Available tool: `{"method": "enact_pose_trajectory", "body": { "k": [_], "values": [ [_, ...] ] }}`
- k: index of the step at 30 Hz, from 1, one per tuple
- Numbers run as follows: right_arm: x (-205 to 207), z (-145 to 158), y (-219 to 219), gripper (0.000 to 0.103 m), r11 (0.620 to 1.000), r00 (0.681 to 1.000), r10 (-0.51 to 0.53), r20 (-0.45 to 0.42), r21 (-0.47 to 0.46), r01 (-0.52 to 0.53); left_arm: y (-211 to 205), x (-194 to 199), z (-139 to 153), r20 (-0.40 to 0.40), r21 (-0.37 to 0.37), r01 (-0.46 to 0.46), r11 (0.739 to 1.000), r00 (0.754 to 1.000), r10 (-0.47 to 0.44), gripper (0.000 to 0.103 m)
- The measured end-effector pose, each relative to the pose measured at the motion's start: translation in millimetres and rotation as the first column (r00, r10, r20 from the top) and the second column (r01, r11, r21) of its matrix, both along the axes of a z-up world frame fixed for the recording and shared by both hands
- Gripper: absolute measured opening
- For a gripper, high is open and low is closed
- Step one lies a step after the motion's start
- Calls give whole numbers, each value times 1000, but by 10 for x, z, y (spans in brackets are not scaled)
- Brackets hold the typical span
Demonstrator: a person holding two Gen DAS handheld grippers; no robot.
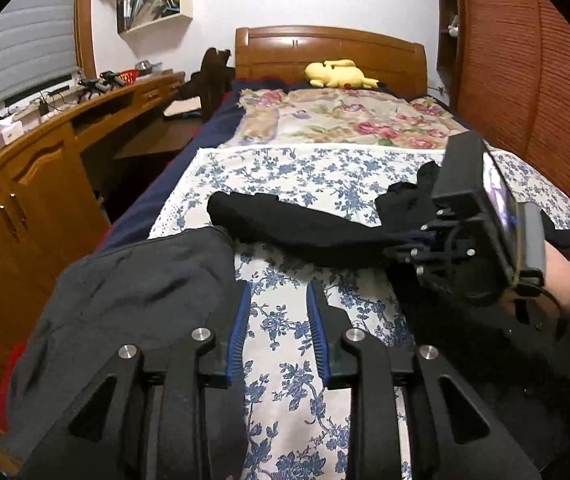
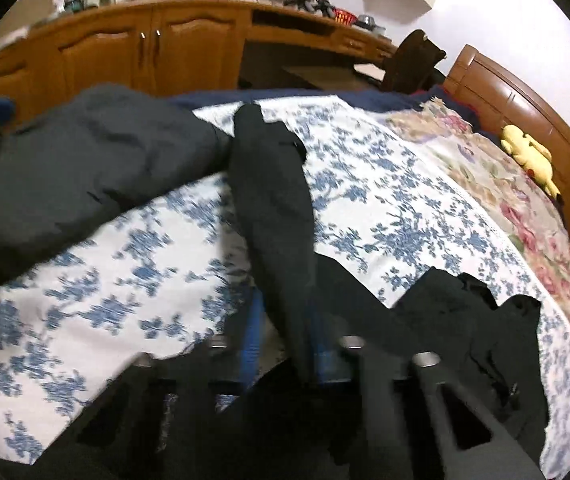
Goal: Fold large clothes
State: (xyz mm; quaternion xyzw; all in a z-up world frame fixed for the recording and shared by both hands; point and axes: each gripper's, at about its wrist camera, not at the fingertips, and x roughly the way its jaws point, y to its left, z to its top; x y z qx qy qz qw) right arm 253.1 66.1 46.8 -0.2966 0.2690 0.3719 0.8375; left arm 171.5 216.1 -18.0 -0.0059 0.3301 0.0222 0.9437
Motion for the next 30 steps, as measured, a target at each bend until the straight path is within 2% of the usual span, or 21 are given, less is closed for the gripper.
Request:
{"method": "enact_pose_trajectory", "body": {
  "k": [2,6,12,15,19,21,24,25,28,30],
  "values": [
    [3,45,-56,2,1000,1000,-7,-3,23,7,-28,-38,12,14,11,-2,1000,1000,2,30],
    [-94,191,-304,1,996,999,-12,42,89,9,-155,-115,57,39,34,4,999,999,-5,30],
    [-337,391,-1169,1,956,990,-96,104,287,63,-394,-222,97,74,45,26,999,997,-29,30],
    [-410,235,-1647,1,938,987,-142,82,330,107,-547,-244,87,88,42,41,998,995,-45,30],
    [-395,-230,-1980,1,951,979,-203,18,242,193,-732,-269,59,107,17,56,998,993,-57,31],
    [-383,-394,-2053,6,951,975,-223,-14,215,221,-826,-264,30,113,8,56,998,992,-56,31],
    [-441,-472,-2073,12,954,975,-223,-21,199,222,-937,-291,-10,118,-1,52,999,992,-52,31],
    [-487,-471,-2060,18,957,977,-212,-16,199,211,-961,-301,-18,121,-4,52,999,991,-51,31],
    [-576,-356,-1983,50,962,984,-176,1,211,172,-998,-353,-36,139,0,38,999,990,-38,31],
    [-654,-276,-1999,54,963,988,-151,14,230,144,-993,-401,-51,162,4,25,1000,987,-26,31]
  ]
}}
